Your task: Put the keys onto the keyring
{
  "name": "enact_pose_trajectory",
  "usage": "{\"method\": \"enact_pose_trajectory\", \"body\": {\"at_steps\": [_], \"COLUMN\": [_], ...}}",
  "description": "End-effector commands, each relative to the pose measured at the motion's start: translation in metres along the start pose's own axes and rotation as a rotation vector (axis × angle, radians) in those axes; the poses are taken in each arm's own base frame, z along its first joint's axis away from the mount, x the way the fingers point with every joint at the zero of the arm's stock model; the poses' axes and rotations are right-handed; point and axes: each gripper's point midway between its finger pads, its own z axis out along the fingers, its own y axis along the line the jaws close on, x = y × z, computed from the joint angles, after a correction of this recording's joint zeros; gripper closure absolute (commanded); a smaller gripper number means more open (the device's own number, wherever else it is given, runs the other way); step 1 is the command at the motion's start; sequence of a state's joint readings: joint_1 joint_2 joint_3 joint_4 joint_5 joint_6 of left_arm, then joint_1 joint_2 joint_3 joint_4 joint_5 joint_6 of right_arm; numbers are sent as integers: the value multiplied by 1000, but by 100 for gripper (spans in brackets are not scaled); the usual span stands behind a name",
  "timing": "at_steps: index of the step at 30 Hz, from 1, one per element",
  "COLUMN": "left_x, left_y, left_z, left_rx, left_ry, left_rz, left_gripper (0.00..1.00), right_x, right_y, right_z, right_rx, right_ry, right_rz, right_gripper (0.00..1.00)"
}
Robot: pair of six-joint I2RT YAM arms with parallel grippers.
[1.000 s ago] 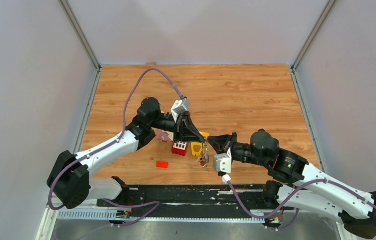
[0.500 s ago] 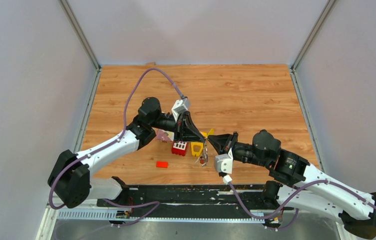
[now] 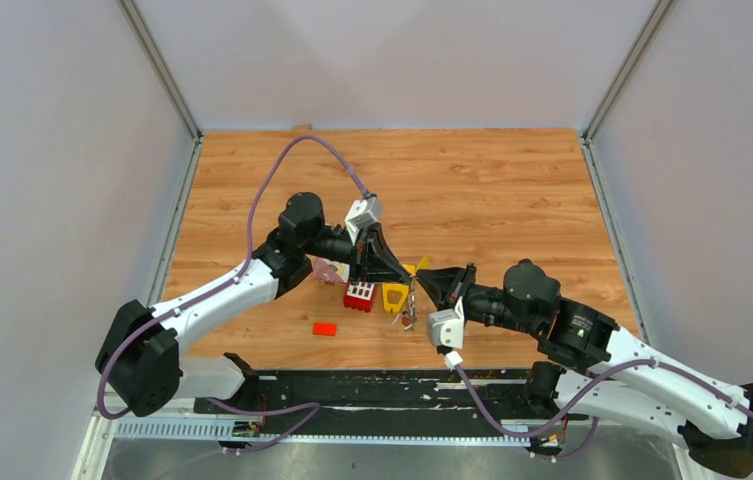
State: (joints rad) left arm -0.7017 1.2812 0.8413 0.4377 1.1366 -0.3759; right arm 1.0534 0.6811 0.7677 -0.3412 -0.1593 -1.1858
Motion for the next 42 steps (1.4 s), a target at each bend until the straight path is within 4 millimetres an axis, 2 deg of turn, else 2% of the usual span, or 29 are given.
{"method": "enact_pose_trajectory", "body": {"at_steps": [1,6,11,26,33,36,42], "left_x": [-3,-5,1,3,-7,-11,-12], "left_y": [-15,-14,-11,3,8,14,17], "left_z": [-2,-4,-10,-16,-13,-15,-12], "left_rx": [37,19,-17,-83,-110,-150,-150], "left_ry": [29,59,136,199,175,172,169], "left_rz": [30,83,105,204,206,222,217], "left_gripper": [100,100,100,100,100,100,100], "right_x": [-9,-5,2,24,44,55,49], "right_y": [-49,-48,-43,-18,-10,-9,-3], "right_z": [-12,-13,-13,-2,-2,-8,-13], "right_rx": [164,152,123,53,70,92,71], "right_ry": [11,25,49,119,172,191,132], "right_rz": [-56,-48,-33,17,139,195,290], "right_gripper": [100,100,100,99,85,83,69]}}
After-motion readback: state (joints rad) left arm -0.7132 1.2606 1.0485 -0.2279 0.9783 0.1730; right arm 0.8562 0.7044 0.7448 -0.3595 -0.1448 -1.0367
